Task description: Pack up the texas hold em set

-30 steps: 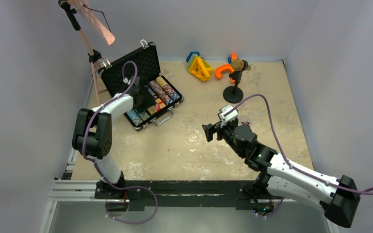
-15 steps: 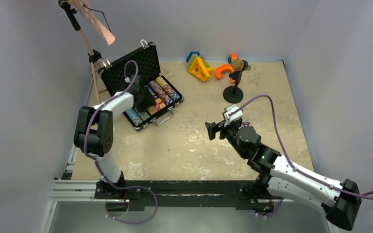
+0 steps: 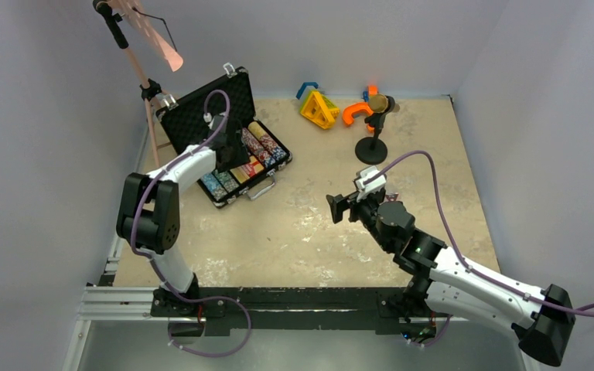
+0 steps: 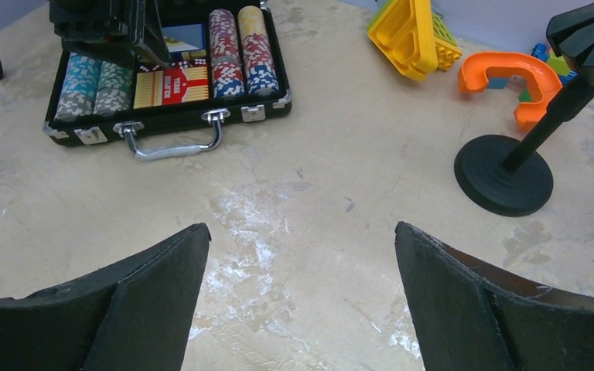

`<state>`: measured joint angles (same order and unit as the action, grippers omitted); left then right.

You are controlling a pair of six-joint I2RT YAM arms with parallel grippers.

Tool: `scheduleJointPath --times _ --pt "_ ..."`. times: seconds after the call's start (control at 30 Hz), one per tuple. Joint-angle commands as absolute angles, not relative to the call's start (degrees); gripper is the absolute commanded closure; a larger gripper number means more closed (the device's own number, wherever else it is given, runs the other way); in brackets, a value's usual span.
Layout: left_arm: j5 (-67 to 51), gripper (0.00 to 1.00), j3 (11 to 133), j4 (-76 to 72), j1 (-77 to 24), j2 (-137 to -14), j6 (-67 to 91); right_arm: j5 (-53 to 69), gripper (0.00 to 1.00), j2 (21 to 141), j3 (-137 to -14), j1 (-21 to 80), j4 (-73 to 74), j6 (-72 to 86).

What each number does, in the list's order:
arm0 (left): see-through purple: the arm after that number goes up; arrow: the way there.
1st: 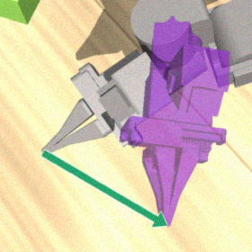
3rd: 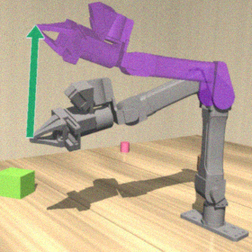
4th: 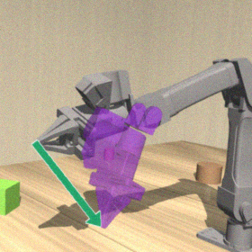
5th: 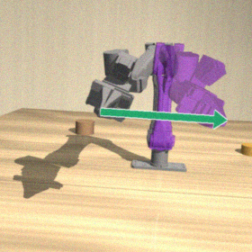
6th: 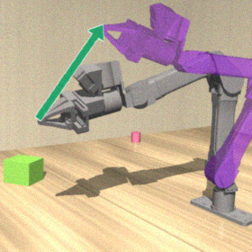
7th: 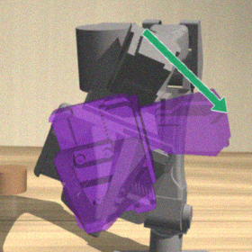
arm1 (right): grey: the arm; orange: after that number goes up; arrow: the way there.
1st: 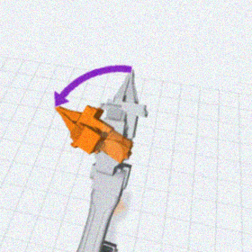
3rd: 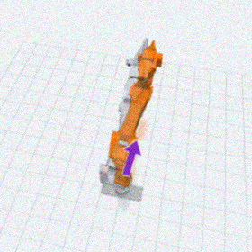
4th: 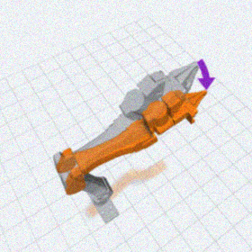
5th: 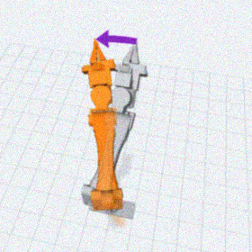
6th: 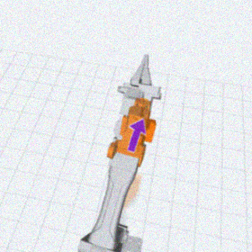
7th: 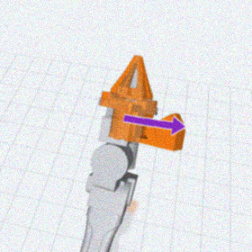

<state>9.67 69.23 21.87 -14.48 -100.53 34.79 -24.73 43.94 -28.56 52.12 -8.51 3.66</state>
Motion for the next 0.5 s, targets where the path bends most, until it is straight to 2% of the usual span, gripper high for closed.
scheduleJointPath --times 0.0,0.1,0.17,0.33,0.47 --pt "8.09 0.41 69.58 18.64 -15.53 -99.39 33.27 -28.97 0.02 43.66 -28.17 52.10 -10.73 5.72" --pt "7.14 0.39 69.33 19.23 -16.65 -95.92 31.53 -35.78 0.01 43.34 -27.48 51.41 -10.30 9.43" --pt "7.27 0.35 68.58 23.12 -16.95 -91.55 30.77 -35.61 0.01 44.07 -29.42 47.36 -5.36 12.46" --pt "1.85 0.25 64.46 30.07 -16.87 -76.37 27.62 -19.89 0.03 47.48 -33.21 27.87 3.51 18.82" --pt "-4.92 0.22 66.22 38.57 -16.37 -70.36 22.37 -17.37 0.03 54.28 -36.86 20.43 9.19 21.16"
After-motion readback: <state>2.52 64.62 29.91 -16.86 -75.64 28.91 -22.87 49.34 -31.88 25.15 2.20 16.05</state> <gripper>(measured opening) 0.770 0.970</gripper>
